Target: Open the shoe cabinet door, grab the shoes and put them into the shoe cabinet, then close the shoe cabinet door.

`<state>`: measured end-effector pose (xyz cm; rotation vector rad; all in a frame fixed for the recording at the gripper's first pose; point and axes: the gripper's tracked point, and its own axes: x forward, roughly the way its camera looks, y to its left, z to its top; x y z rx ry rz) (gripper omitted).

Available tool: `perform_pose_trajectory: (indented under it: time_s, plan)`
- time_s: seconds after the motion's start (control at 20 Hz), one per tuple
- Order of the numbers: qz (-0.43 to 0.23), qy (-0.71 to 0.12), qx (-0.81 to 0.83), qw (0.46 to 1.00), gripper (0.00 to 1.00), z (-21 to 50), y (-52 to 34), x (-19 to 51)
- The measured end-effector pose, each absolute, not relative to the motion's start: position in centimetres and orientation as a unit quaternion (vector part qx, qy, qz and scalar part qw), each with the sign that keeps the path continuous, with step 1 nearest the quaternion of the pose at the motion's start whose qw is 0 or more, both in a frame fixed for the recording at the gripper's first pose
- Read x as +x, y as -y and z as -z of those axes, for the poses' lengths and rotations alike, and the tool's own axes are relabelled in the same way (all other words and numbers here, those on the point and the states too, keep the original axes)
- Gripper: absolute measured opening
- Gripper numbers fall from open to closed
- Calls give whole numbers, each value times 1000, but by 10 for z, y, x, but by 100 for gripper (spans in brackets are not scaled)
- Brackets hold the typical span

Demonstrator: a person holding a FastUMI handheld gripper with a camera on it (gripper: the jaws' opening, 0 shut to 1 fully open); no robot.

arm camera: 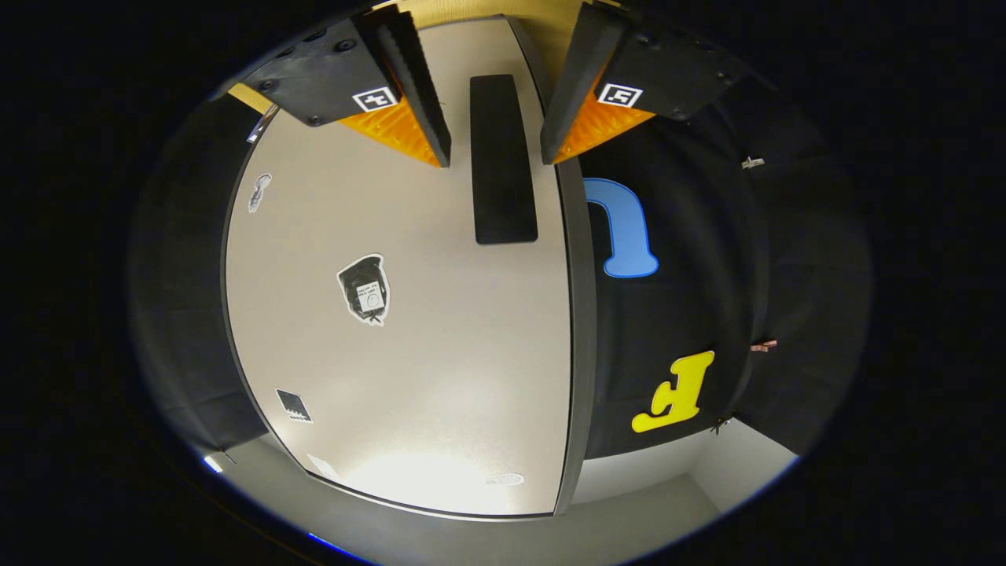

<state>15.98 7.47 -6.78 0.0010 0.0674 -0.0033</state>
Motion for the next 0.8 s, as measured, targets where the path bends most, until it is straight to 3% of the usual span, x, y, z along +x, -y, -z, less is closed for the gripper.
perform_pose_trajectory:
  time_s: [0.15,0.25,0.4,0.45,0.6,0.65,0.8]
  plan:
    - [9,-36,-5,999,71,71,-74,163]
    - [8,-32,-6,999,47,69,-75,163]
    - [12,-37,-14,999,46,70,-73,161]
    - [12,-43,-17,999,35,73,-73,164]
    - [9,-46,-19,999,35,72,-75,161]
    - [7,-46,-17,999,24,72,-72,161]
    - [-4,-50,-13,999,24,72,-72,156]
